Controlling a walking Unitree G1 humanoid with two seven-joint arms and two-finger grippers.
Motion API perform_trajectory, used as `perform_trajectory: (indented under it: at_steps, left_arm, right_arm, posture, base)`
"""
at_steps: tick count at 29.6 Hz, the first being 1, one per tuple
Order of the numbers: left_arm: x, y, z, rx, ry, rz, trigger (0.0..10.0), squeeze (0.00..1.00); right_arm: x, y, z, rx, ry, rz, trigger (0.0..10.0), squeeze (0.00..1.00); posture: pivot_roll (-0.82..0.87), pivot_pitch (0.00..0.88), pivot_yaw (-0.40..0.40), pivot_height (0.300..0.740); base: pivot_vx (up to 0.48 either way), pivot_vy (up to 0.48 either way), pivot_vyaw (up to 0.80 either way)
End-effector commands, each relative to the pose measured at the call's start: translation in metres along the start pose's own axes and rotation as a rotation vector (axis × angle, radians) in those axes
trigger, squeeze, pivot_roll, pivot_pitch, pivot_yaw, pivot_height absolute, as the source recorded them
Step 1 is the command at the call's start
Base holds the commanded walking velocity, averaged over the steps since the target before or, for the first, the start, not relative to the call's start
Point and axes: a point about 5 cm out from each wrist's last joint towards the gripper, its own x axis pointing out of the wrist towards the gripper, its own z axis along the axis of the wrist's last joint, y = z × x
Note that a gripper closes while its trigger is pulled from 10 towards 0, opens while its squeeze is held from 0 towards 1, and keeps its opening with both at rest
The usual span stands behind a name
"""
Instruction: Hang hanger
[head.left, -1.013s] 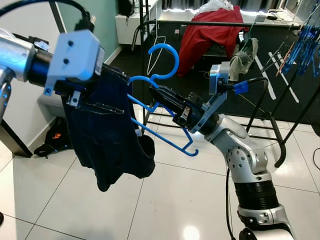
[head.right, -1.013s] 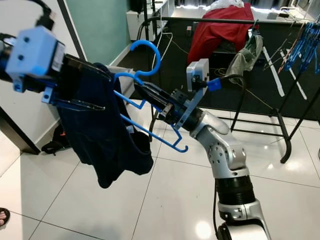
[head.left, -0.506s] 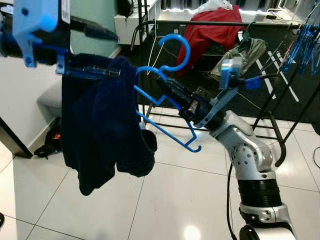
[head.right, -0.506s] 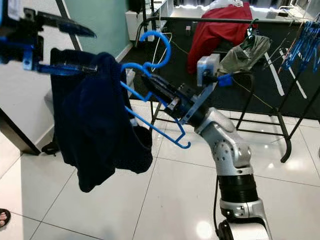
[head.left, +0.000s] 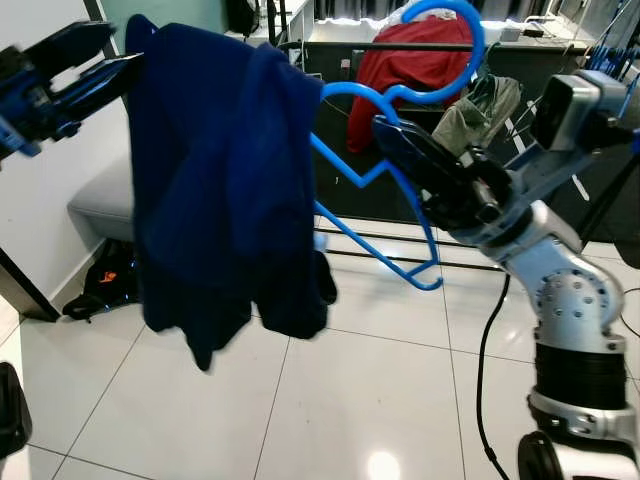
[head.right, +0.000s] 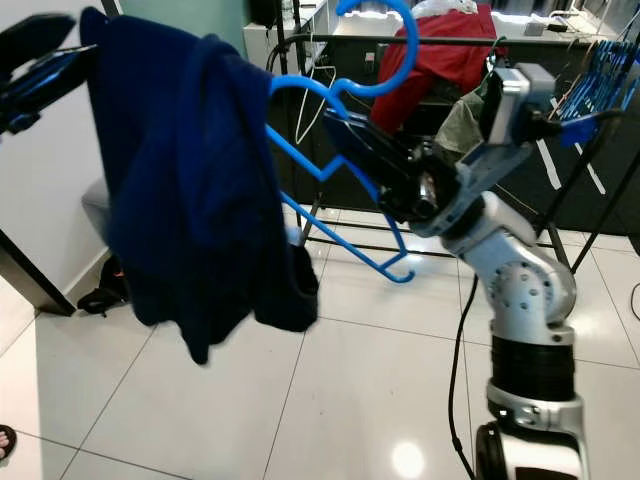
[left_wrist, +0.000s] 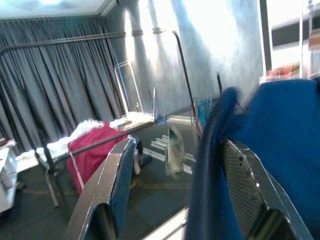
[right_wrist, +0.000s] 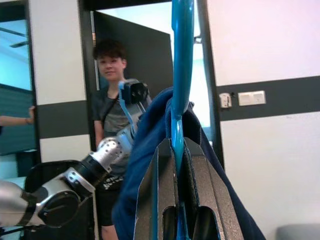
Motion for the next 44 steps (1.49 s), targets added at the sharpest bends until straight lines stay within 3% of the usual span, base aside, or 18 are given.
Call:
perform_trajectory:
  at_steps: [1, 6, 7, 11, 16, 20, 23, 30, 37, 44]
  left_arm:
    - [-0.006, 0.002, -0.005, -0.039, -0.011, 0.026, 10.0, 0.00]
    - [-0.014, 0.003, -0.002, -0.083, -0.062, 0.031, 10.0, 0.00]
    - [-0.023, 0.004, 0.004, -0.108, -0.102, 0.028, 10.0, 0.00]
    - [-0.031, 0.004, 0.006, -0.144, -0.140, 0.016, 10.0, 0.00]
    - [-0.033, 0.003, 0.005, -0.160, -0.148, 0.006, 10.0, 0.00]
    - [-0.041, -0.007, -0.004, -0.226, -0.146, -0.058, 10.0, 0.00]
    - [-0.055, -0.020, -0.010, -0.358, -0.175, -0.145, 10.0, 0.00]
    - [-0.071, -0.038, -0.029, -0.435, -0.075, -0.173, 10.0, 0.00]
    - [-0.065, -0.053, -0.045, -0.445, -0.037, -0.171, 10.0, 0.00]
    - [-0.039, -0.071, -0.049, -0.424, -0.057, -0.228, 10.0, 0.00]
  right_arm:
    - [0.008, 0.009, 0.010, -0.022, -0.034, 0.093, 10.0, 0.00]
    - [0.003, 0.008, 0.016, -0.018, -0.031, 0.086, 10.0, 0.00]
    - [0.000, 0.006, 0.022, -0.018, -0.037, 0.081, 10.0, 0.00]
    - [-0.001, 0.006, 0.027, -0.018, -0.042, 0.082, 10.0, 0.00]
    - [-0.002, 0.006, 0.027, -0.019, -0.043, 0.081, 10.0, 0.00]
    - [-0.002, 0.005, 0.031, -0.026, -0.048, 0.078, 10.0, 0.00]
    - [-0.003, 0.004, 0.036, -0.032, -0.053, 0.076, 10.0, 0.00]
    - [-0.010, -0.003, 0.045, -0.069, -0.049, 0.032, 10.0, 0.00]
    - [-0.007, -0.002, 0.044, -0.056, -0.032, 0.058, 10.0, 0.00]
    - [-0.002, -0.001, 0.037, -0.041, -0.023, 0.076, 10.0, 0.00]
  posture:
    - [-0.03, 0.060, 0.028, 0.740]
    - [-0.03, 0.058, 0.022, 0.740]
    - [-0.03, 0.060, 0.022, 0.740]
    - [-0.03, 0.061, 0.021, 0.740]
    - [-0.03, 0.063, 0.018, 0.740]
    - [-0.03, 0.070, 0.018, 0.740]
    - [-0.03, 0.072, 0.020, 0.740]
    - [-0.03, 0.077, 0.019, 0.740]
    - [-0.03, 0.066, 0.012, 0.740]
    - [-0.03, 0.050, 0.011, 0.740]
  base:
    - [0.000, 0.000, 0.00]
    - [0.000, 0.000, 0.00]
    - [0.000, 0.000, 0.00]
    - [0.000, 0.000, 0.00]
    - [0.000, 0.000, 0.00]
    - [0.000, 0.000, 0.00]
    - [0.000, 0.000, 0.00]
    - [0.000, 0.000, 0.00]
    - [0.000, 0.000, 0.00]
    - [0.000, 0.000, 0.00]
